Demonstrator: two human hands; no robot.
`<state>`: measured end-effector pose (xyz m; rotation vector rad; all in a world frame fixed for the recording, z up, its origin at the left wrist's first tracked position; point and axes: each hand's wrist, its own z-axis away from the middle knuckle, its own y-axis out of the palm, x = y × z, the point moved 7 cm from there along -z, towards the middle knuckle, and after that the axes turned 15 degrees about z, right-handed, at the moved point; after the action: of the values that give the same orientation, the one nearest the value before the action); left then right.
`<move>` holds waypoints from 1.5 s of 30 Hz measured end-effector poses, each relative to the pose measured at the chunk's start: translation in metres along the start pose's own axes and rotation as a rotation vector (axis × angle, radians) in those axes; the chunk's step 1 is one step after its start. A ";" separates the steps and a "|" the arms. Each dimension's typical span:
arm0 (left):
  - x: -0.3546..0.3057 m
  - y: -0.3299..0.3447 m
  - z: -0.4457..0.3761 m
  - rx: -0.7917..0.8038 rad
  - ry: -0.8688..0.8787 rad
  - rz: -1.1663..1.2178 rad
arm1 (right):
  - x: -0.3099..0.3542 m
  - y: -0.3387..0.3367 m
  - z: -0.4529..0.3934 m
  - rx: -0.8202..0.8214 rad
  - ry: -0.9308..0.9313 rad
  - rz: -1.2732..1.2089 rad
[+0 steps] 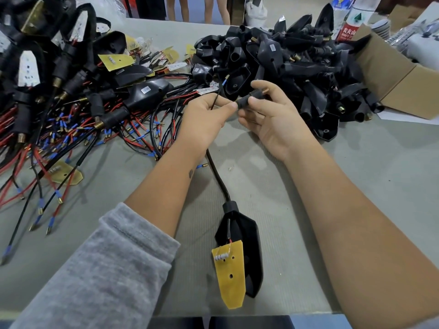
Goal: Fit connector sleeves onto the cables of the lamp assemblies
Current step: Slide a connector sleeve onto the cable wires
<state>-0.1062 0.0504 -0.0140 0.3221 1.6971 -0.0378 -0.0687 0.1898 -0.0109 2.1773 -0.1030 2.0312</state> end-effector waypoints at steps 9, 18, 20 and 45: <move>0.009 0.000 -0.003 -0.041 -0.193 0.239 | 0.002 0.008 0.003 0.042 -0.014 0.164; 0.008 0.004 -0.003 0.022 -0.107 0.012 | 0.002 0.012 0.003 0.058 -0.038 0.225; 0.008 0.003 -0.003 -0.001 -0.101 0.003 | 0.002 0.008 0.002 0.014 -0.028 0.183; 0.003 0.005 0.000 0.006 -0.036 0.034 | -0.005 -0.004 -0.003 -0.050 0.009 0.081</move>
<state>-0.1049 0.0557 -0.0157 0.3528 1.6557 -0.0232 -0.0709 0.1938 -0.0163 2.1671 -0.2412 2.0578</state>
